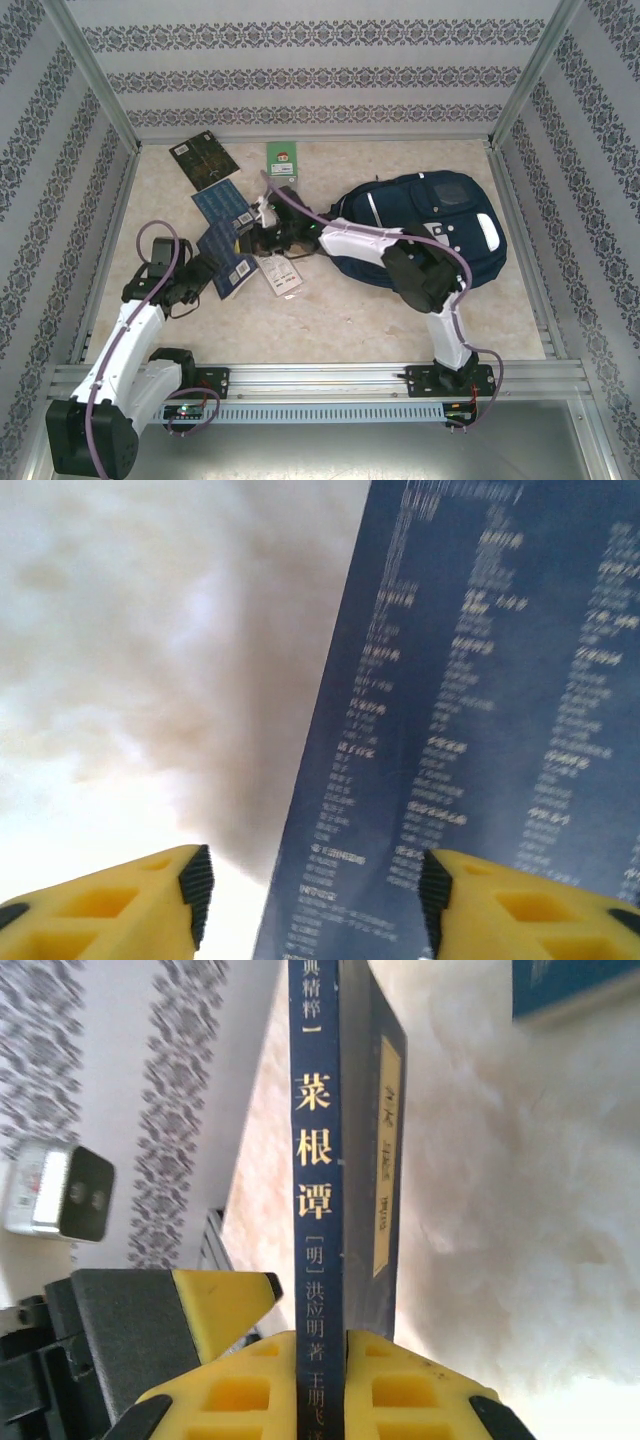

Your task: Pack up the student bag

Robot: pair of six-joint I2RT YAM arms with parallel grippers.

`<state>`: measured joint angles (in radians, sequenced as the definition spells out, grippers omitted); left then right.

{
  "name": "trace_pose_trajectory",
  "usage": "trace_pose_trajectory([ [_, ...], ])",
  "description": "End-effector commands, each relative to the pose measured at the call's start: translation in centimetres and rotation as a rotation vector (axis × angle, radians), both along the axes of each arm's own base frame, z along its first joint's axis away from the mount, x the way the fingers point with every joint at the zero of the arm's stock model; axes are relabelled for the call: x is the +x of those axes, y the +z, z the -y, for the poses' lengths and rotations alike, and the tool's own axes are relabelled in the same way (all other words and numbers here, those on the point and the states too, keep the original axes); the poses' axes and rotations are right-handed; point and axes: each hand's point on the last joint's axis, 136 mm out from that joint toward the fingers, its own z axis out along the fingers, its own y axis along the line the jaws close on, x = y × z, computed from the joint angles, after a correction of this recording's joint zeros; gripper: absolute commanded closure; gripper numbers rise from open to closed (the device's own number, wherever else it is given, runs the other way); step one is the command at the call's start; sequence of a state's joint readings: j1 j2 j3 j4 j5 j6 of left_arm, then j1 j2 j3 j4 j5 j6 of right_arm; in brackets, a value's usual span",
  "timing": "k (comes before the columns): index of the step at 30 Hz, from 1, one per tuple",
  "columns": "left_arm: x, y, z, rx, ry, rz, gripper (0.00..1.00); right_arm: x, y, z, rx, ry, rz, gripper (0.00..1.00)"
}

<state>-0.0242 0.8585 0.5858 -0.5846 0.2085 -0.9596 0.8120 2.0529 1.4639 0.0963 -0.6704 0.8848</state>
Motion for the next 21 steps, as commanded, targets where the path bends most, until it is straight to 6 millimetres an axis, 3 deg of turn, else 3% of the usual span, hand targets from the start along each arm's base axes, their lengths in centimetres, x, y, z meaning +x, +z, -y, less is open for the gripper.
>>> trace_pose_trajectory([
  [1, 2.6, 3.8, 2.6, -0.132, -0.083, 0.130, 0.29, 2.0, 5.8, 2.3, 0.102, -0.064, 0.108, 1.00],
  [5, 6.0, 7.0, 5.0, -0.295, -0.135, 0.269, 0.20, 3.8, 9.1, 5.9, 0.150, -0.151, 0.144, 1.00],
  [11, 10.1, 11.8, 7.0, -0.447, -0.200, 0.467, 0.19, 5.4, 13.2, 10.0, 0.254, -0.238, 0.146, 1.00],
  [14, 11.6, 14.3, 7.8, -0.522, -0.231, 0.569, 0.20, 5.6, 14.6, 11.0, 0.303, -0.251, 0.136, 1.00],
  [21, 13.8, 15.9, 9.3, -0.586, -0.284, 0.604, 0.21, 6.0, 16.8, 11.6, 0.412, -0.250, 0.116, 1.00],
])
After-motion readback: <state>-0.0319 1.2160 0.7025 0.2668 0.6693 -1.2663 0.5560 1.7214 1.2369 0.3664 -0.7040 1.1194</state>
